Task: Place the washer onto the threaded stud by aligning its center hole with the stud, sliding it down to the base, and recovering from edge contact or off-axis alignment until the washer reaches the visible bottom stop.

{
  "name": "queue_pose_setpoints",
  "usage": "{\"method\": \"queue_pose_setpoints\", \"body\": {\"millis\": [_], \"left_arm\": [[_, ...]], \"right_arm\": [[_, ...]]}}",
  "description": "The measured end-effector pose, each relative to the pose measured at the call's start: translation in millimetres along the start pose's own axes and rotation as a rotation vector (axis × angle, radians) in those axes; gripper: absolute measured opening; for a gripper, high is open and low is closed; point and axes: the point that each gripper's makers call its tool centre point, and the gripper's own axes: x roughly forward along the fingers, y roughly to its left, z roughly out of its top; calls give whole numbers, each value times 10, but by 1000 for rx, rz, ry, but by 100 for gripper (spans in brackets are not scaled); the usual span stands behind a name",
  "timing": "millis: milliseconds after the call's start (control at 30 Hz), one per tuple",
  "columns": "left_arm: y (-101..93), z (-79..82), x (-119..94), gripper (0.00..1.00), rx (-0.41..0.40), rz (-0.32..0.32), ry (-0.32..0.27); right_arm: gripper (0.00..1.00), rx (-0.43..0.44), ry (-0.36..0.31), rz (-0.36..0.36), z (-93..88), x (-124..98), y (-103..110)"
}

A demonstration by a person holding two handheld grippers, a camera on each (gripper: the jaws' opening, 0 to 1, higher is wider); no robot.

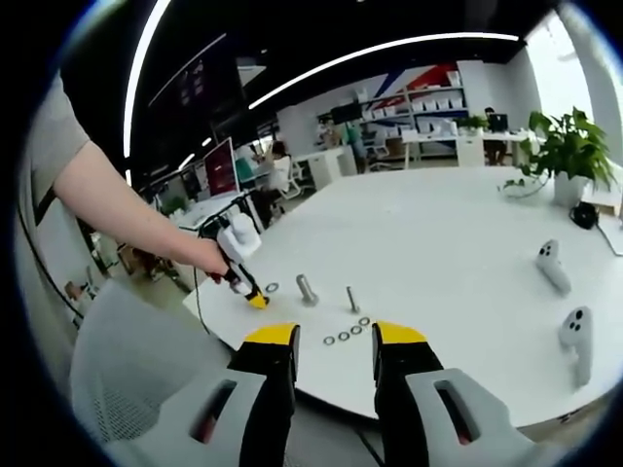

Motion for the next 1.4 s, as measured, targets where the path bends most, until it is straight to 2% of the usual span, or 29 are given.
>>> {"method": "queue_pose_setpoints", "body": {"millis": [267, 467, 667, 733, 800, 900, 1200, 1267, 1400], "left_arm": [[-9, -11, -21, 20, 4, 1, -51], [-17, -6, -29, 20, -2, 12, -54], [-54, -17, -32, 19, 44, 2, -48], [-86, -25, -40, 19, 77, -8, -40], [-80, -22, -71, 19, 154, 3, -33], [-69, -9, -120, 19, 174, 6, -34], [-106, 225, -337, 19, 195, -19, -79], [-154, 354, -418, 19, 216, -30, -109], [-219, 522, -528, 19, 251, -39, -133]], "right_arm": [[32, 0, 1, 3, -2, 1, 5], [32, -3, 2, 4, -3, 1, 7], [32, -1, 0, 2, -1, -1, 0], [32, -2, 1, 3, -4, 1, 1], [32, -2, 0, 2, -2, 0, 0], [32, 1, -3, 1, 1, -2, -5], [32, -1, -1, 2, -5, -1, -2], [32, -2, -1, 3, -4, -1, 0], [32, 0, -2, 1, -3, -2, -4]]}}
